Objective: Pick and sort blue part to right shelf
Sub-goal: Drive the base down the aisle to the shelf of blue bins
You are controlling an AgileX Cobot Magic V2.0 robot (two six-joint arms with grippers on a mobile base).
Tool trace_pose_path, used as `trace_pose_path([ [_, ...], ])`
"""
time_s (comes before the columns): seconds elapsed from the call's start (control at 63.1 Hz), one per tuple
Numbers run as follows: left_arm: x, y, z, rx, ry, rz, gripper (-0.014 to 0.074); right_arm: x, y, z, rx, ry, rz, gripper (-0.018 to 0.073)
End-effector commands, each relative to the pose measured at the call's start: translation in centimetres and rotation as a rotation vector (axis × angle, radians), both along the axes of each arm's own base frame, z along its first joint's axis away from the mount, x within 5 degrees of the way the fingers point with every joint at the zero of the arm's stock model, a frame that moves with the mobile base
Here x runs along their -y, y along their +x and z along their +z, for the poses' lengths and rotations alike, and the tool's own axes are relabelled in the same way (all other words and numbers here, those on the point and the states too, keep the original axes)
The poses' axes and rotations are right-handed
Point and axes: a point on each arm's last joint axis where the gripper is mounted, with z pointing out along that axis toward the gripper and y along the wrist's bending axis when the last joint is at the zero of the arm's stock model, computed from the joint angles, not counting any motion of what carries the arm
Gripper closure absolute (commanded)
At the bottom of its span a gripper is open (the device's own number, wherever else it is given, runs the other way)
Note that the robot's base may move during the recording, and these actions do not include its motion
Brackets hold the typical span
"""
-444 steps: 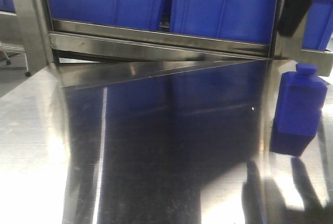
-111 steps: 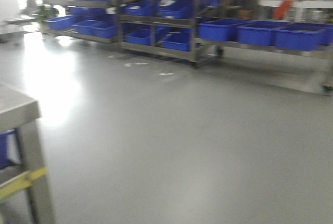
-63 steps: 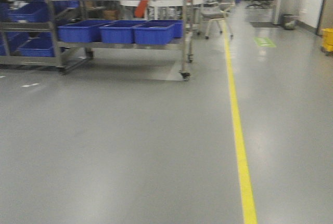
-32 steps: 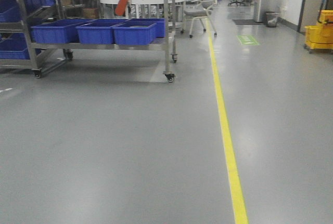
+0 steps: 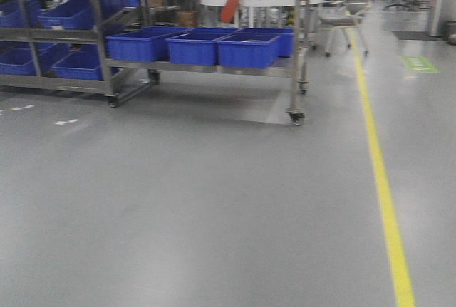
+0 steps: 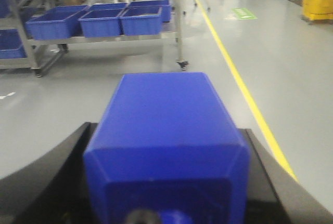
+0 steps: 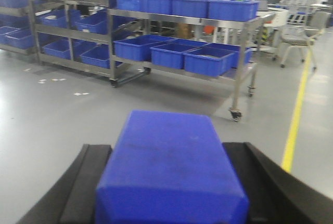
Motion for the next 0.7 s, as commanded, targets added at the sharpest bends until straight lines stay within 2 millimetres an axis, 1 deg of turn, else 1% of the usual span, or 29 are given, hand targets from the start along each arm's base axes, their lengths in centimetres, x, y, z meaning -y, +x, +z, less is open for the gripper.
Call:
trace_pose_path([
  [0.0,0.09,-0.07,1.61,0.097,-0.03,-0.014,0.0346,0.06,-0.39,1.62,0.117,0.004,0.002,0.04],
  [0.681,0.09,-0.07,1.61,0.097,-0.03,-0.014,0.0346,0.06,-0.39,1.61,0.117,0.004,0.002,0.04],
])
